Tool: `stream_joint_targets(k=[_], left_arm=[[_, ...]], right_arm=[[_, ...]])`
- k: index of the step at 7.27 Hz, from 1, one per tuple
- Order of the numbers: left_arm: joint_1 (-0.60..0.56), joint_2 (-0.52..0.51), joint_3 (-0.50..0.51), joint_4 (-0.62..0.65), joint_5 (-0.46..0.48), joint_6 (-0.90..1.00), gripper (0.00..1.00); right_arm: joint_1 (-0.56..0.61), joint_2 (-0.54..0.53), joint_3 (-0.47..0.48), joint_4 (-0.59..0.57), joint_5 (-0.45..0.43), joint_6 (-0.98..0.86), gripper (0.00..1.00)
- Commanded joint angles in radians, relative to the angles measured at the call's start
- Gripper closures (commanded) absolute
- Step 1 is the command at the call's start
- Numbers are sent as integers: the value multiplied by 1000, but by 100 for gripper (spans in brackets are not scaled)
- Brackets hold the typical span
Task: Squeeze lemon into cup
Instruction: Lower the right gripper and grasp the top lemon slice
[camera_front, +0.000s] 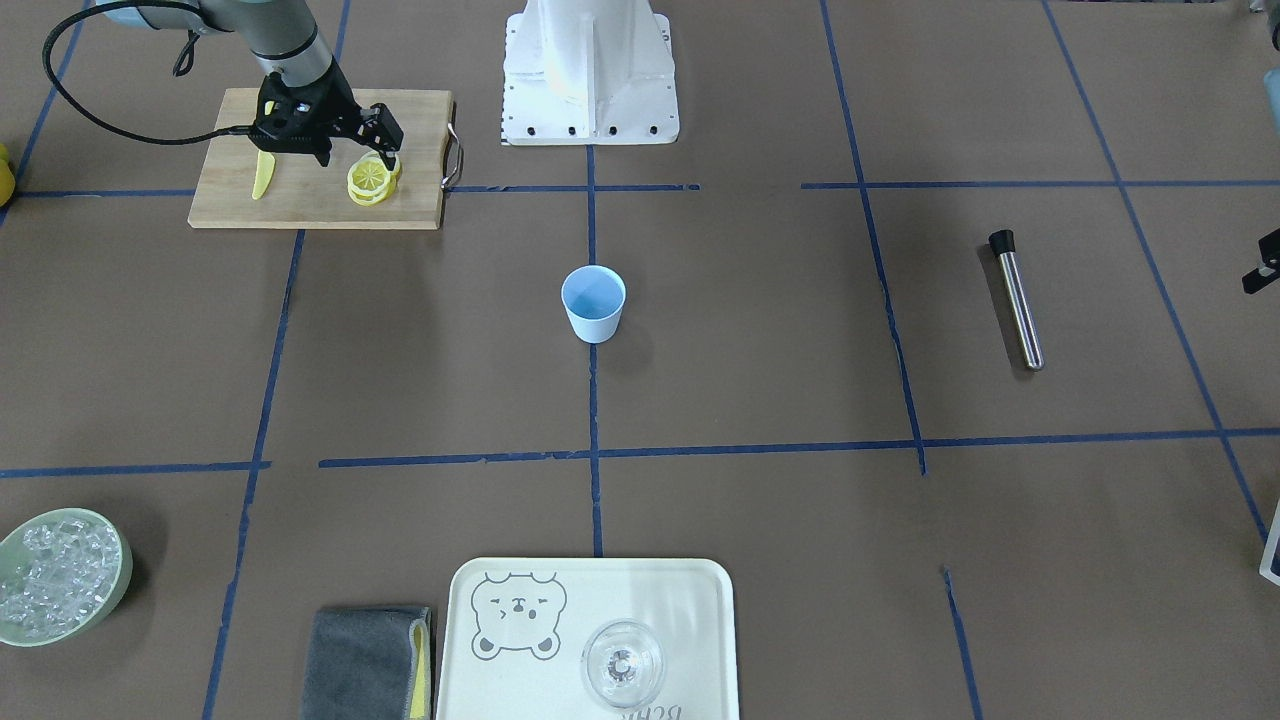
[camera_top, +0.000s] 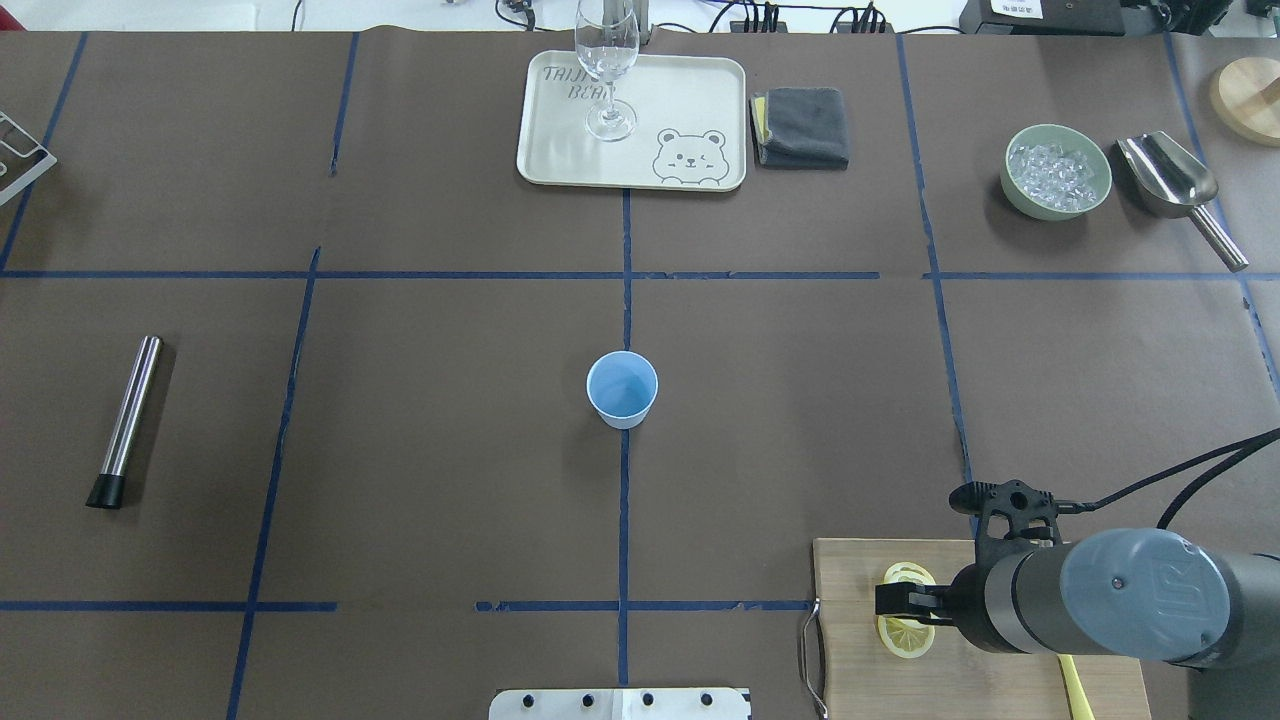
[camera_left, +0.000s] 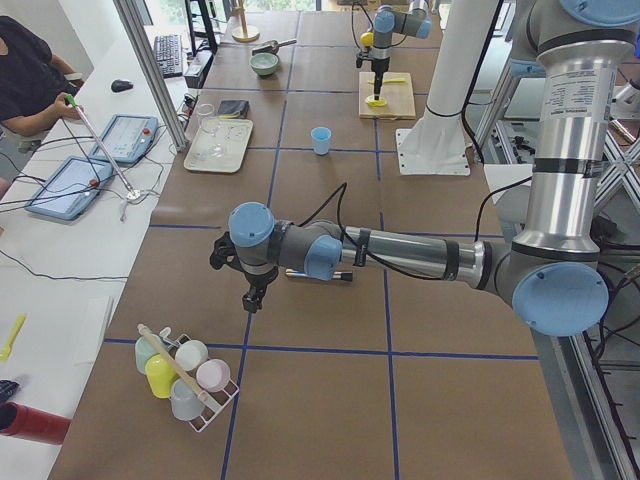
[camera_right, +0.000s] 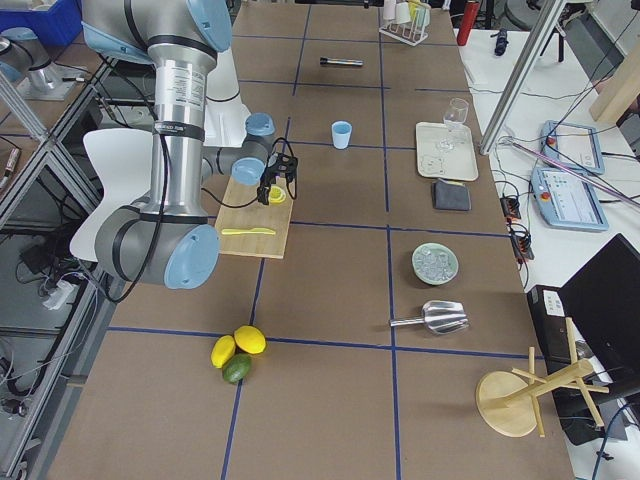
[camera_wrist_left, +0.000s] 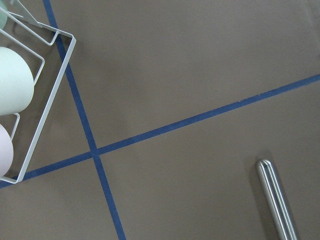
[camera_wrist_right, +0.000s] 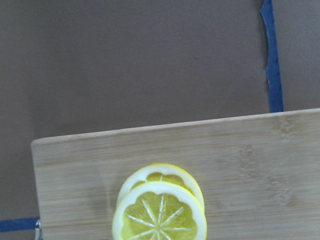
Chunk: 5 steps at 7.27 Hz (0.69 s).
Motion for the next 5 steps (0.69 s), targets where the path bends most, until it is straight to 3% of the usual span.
stream_joint_targets(k=[1,5], left_arm=[[0,8,-5,0,-1,1,0],[0,15,-7,-3,-1,4,0]], right_arm=[[-4,2,-5,0,-2,1,1],[20,34,-37,-2,3,-10,0]])
